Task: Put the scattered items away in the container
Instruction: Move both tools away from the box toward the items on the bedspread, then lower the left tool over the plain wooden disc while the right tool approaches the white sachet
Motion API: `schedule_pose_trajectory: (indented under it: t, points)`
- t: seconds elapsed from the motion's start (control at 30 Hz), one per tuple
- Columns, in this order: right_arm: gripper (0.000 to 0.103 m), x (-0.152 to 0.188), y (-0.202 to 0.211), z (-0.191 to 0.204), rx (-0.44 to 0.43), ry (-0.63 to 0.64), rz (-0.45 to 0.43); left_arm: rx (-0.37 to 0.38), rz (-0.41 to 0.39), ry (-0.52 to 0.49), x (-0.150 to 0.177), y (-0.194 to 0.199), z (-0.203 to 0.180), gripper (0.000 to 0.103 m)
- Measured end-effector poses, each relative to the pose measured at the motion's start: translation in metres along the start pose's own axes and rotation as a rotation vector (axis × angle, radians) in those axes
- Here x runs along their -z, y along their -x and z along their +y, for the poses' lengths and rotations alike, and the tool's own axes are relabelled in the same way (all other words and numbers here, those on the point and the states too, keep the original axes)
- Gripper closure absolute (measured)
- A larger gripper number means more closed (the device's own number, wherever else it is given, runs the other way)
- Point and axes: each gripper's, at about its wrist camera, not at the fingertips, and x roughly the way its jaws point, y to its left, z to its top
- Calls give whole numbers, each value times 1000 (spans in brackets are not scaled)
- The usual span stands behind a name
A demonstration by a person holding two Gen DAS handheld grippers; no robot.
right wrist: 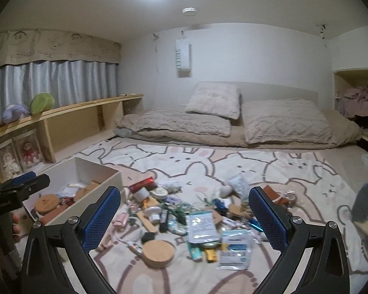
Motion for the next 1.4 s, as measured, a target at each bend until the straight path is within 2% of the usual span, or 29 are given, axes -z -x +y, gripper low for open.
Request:
schedule_pose_trajectory:
  t: [0.2, 0.43, 0.73, 1.17, 1.4]
  points:
    - [0, 11, 6, -23, 50, 3, 14, 37, -16, 7, 7, -4, -14, 0]
    - [0, 36, 1, -49, 83, -55, 58, 59, 19, -18, 25, -18, -31, 0]
    - [0, 69, -13, -66, 118, -64, 109, 97, 86, -73, 53, -41, -55, 0]
    - [0, 110, -33, -83, 136, -117, 192, 114, 238, -176, 90, -86, -89, 0]
    - [0, 133, -44, -98, 144, -165, 285, 140, 319, -148, 103, -111, -96, 0]
